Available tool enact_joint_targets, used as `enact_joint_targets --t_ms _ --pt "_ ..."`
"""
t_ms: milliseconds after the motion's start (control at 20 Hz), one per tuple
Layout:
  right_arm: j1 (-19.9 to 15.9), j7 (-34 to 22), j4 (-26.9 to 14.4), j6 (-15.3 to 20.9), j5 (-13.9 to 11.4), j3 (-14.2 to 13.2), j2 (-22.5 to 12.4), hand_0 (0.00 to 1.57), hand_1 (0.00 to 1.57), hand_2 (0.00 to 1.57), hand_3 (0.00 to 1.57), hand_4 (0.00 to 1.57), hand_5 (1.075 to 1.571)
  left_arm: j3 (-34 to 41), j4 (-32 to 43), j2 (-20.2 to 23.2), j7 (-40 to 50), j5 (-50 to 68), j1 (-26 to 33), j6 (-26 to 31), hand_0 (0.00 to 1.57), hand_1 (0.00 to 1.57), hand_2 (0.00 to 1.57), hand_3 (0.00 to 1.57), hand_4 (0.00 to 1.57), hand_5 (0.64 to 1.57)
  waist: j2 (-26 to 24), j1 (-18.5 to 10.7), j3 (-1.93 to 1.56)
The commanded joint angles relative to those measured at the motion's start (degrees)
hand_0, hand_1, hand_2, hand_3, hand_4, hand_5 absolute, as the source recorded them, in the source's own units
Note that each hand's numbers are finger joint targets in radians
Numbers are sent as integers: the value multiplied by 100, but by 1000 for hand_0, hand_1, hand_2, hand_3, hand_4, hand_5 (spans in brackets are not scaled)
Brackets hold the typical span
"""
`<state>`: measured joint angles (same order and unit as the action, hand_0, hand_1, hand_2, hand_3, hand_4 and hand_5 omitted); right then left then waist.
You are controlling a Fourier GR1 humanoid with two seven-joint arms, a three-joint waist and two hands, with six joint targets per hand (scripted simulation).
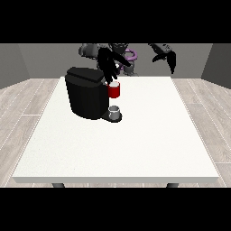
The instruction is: Insert the coffee pod into the coffee machine and close the lid
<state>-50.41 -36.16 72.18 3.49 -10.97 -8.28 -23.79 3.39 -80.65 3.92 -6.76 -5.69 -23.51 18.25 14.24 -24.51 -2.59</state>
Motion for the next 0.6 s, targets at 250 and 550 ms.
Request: enact_joint_targets --t_ms 250,550 --pt "-711 601 791 -155 90 176 182 0 0 0 0 0 1571 -256 -58 -74 1 4 -588 208 0 0 0 0 312 1571 576 -1047 236" --pt "-795 495 1112 -162 168 -73 146 0 0 0 0 53 1571 -425 -100 -150 135 -76 -1024 228 0 0 0 0 349 1571 890 -1373 241"
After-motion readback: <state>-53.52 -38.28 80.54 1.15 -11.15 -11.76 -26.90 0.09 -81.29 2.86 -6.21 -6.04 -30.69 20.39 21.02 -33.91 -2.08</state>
